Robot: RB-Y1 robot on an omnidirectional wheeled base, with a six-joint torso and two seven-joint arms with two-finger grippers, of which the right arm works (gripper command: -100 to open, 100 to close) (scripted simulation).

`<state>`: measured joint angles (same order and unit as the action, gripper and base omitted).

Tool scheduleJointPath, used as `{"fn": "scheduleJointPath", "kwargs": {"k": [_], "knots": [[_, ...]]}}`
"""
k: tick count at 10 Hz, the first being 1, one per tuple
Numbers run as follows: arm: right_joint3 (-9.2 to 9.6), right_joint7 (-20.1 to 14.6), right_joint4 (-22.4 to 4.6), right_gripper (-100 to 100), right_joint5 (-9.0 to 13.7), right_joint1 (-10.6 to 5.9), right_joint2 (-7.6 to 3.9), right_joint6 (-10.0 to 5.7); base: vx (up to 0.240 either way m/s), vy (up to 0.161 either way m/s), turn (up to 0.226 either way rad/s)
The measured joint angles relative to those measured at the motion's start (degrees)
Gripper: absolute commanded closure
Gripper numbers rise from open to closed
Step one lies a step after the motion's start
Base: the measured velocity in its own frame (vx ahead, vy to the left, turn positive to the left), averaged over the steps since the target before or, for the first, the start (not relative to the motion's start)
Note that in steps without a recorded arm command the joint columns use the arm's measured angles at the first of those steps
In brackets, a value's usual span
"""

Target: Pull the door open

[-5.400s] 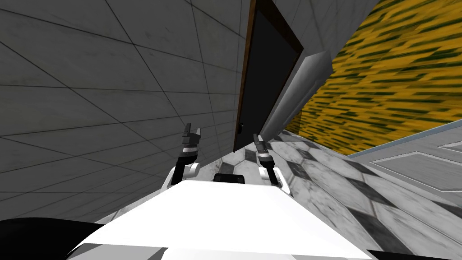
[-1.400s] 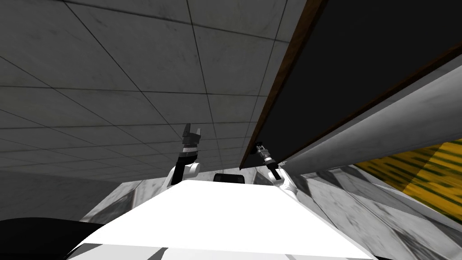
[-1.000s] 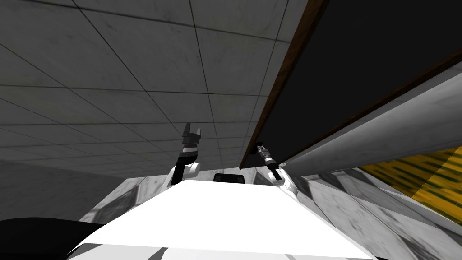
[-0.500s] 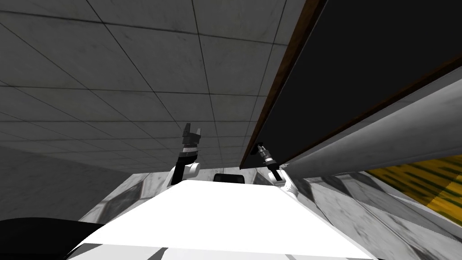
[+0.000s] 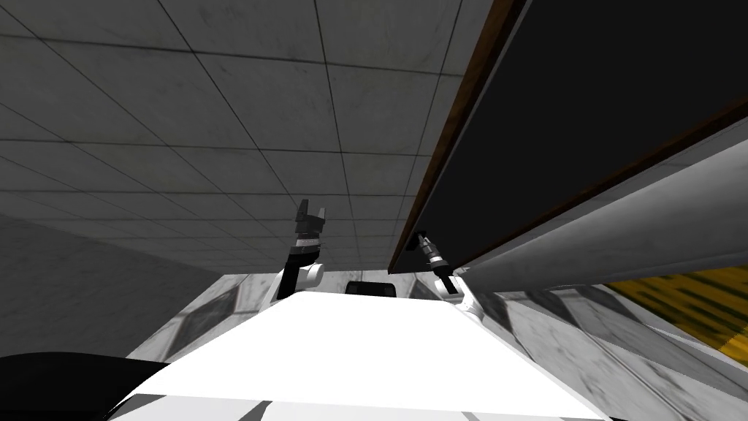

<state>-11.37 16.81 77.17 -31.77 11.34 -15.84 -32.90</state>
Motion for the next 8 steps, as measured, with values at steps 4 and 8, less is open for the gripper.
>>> {"fn": "scheduleJointPath", "kwargs": {"k": [4, 8], "knots": [[0.42, -5.6, 1.2, 100, 2.7, 0.94, 0.09, 0.85, -0.035, -0.028, 0.062], [0.74, -11.5, 1.9, 100, 6.3, 1.77, 0.02, 1.39, -0.046, -0.034, 0.074]]}}
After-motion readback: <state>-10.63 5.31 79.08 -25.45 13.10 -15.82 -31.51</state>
